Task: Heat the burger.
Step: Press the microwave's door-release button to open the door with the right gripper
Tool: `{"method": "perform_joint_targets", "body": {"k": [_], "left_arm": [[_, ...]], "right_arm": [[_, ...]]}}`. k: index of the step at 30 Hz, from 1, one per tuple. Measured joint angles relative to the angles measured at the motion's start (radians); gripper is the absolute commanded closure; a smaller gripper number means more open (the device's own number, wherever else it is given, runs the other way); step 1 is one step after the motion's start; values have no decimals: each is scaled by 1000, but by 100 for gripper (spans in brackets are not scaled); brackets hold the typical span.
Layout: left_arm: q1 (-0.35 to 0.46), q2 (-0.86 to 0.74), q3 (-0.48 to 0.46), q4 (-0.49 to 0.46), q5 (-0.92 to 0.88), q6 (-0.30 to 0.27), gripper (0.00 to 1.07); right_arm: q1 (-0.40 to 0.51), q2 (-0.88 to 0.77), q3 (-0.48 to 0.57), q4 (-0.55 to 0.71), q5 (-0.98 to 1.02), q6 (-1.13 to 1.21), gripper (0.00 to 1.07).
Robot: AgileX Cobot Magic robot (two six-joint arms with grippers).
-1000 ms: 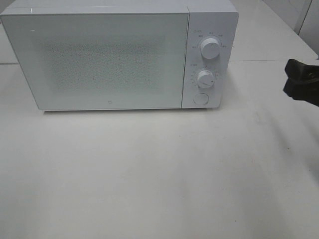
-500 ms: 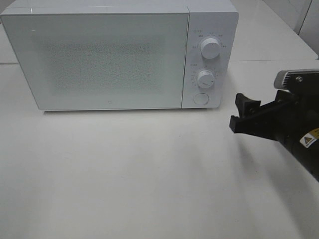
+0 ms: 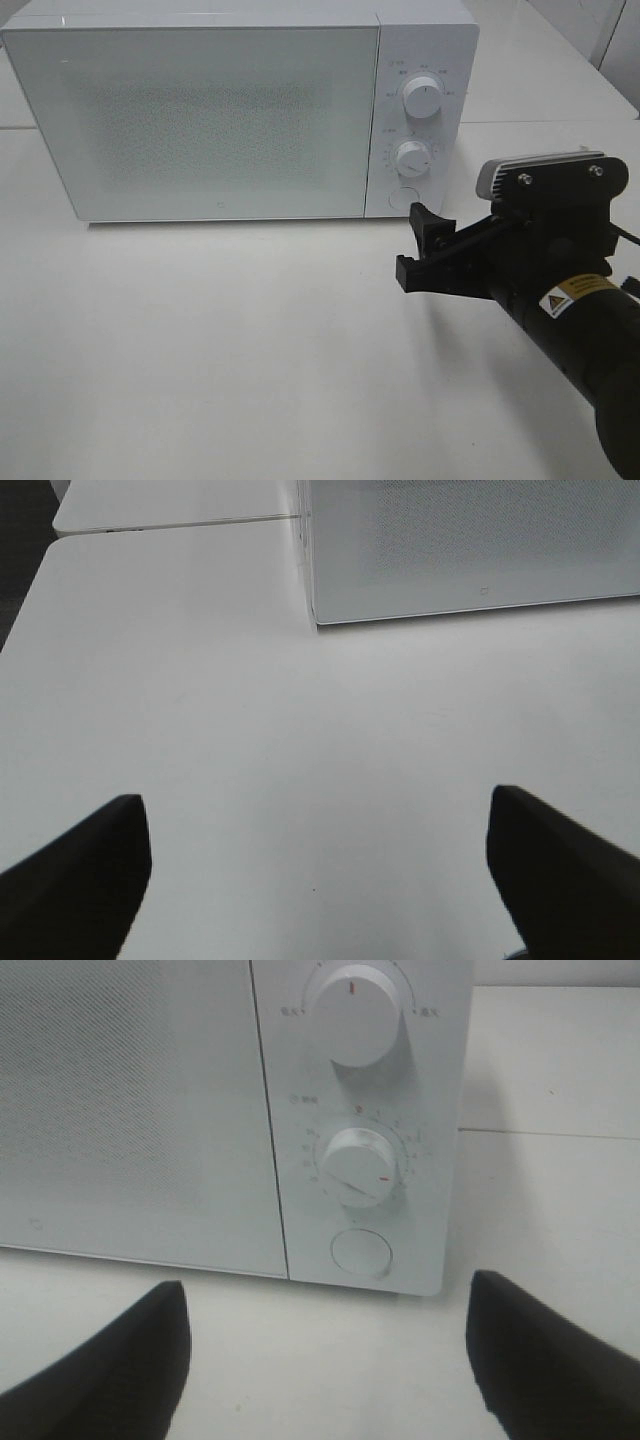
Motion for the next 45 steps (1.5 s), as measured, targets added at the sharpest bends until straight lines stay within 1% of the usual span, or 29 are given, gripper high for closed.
{"method": "perform_joint_targets", "body": {"k": [5, 13, 15, 16, 17, 18, 19, 20, 21, 22, 23, 24, 25, 26, 27, 28, 29, 30, 31, 32, 35, 36, 38, 40, 45], "left_arm": [[0, 0, 0, 0, 0, 0, 23], [0, 0, 0, 0, 0, 0, 23], [0, 0, 0, 0, 0, 0, 23], [0, 0, 0, 0, 0, 0, 23], [0, 0, 0, 0, 0, 0, 23], [0, 0, 0, 0, 0, 0, 23], [0, 0, 0, 0, 0, 0, 23], [0, 0, 0, 0, 0, 0, 23], [0, 0, 0, 0, 0, 0, 23], [0, 0, 0, 0, 0, 0, 23], [0, 0, 0, 0, 0, 0, 23], [0, 0, 0, 0, 0, 0, 23], [0, 0, 0, 0, 0, 0, 23], [0, 0, 0, 0, 0, 0, 23], [0, 0, 0, 0, 0, 0, 23], [0, 0, 0, 0, 0, 0, 23], [0, 0, 0, 0, 0, 0, 23], [0, 0, 0, 0, 0, 0, 23], [0, 0, 0, 0, 0, 0, 23], [0, 0, 0, 0, 0, 0, 23], [0, 0, 0, 0, 0, 0, 23], [0, 0, 0, 0, 0, 0, 23], [0, 0, 0, 0, 0, 0, 23], [0, 0, 0, 0, 0, 0, 23], [0, 0, 0, 0, 0, 0, 23]], "right_arm": [[5, 0, -31, 2, 0, -11, 34], [6, 0, -35, 10, 2, -4, 35], [6, 0, -35, 11, 15, 34, 40], [6, 0, -35, 11, 15, 34, 40], [6, 0, -35, 12, 29, 97, 46], [6, 0, -35, 12, 34, 138, 49], [6, 0, -35, 12, 34, 138, 49], [6, 0, -35, 12, 35, 225, 58], [6, 0, -35, 12, 35, 225, 58], [6, 0, -35, 12, 36, 323, 68], [6, 0, -35, 12, 36, 381, 73], [6, 0, -35, 12, 36, 381, 73], [6, 0, -35, 12, 36, 493, 83], [6, 0, -35, 12, 36, 559, 87], [6, 0, -35, 12, 36, 559, 87], [6, 0, -35, 12, 36, 693, 95], [6, 0, -35, 12, 36, 758, 99], [6, 0, -35, 12, 36, 758, 99], [6, 0, -35, 13, 40, 869, 104], [6, 0, -35, 13, 49, 969, 106], [6, 0, -35, 13, 55, 1019, 107], [6, 0, -35, 14, 70, 1113, 107], [6, 0, -35, 14, 75, 1147, 107], [6, 0, -35, 18, 93, 1286, 107], [6, 0, -38, 51, 115, 1362, 107]]}}
